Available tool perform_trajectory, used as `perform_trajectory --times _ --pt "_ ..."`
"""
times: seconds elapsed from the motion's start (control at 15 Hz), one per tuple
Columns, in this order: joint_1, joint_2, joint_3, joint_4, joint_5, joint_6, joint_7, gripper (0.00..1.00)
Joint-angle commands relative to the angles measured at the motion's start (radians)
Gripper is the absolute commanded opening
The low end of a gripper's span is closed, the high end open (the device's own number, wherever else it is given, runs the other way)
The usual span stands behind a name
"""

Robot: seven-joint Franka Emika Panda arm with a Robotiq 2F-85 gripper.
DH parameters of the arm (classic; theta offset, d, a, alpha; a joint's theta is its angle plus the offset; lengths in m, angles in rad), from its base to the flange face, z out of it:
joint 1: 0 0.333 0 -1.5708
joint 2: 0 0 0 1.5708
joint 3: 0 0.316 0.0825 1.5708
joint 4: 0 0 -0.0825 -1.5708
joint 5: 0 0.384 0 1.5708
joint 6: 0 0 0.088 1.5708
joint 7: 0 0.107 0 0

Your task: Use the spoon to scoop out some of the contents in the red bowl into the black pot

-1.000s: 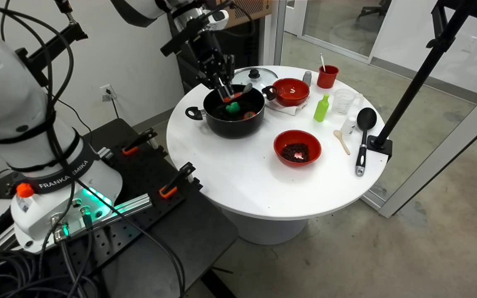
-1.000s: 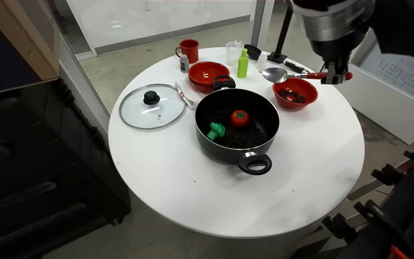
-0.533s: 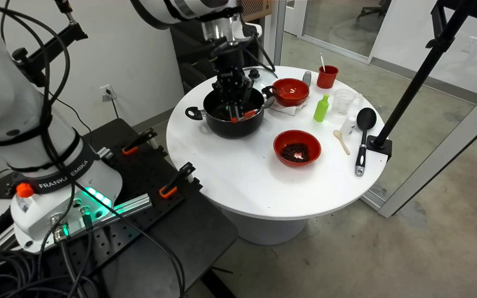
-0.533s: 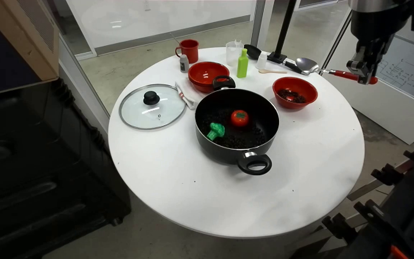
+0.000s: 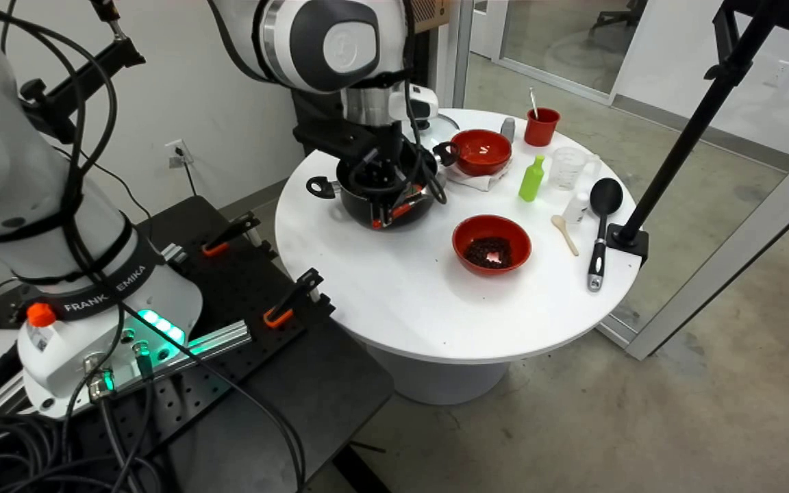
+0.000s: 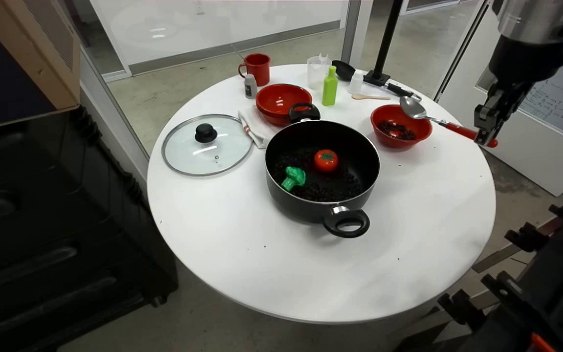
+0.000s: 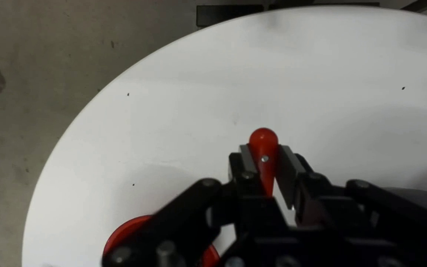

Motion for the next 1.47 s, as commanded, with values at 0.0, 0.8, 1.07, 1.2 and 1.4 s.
perform_trajectory --times 0.0,0.8,1.07,1.2,1.4 --pt "-0.01 0.085 0.001 -0.001 0.116 0.092 -0.099 0.05" --pt "-0.1 0.39 0.029 0.114 0.227 0.21 -0.253 0.05" --pt "-0.15 0.471 0.059 0.149 0.234 0.234 -0.267 0.05" --pt "-0.178 0.502 0.078 0.163 0.235 0.243 -0.275 0.05" --pt "-0.22 0.539 0.109 0.183 0.241 0.253 -0.29 0.05"
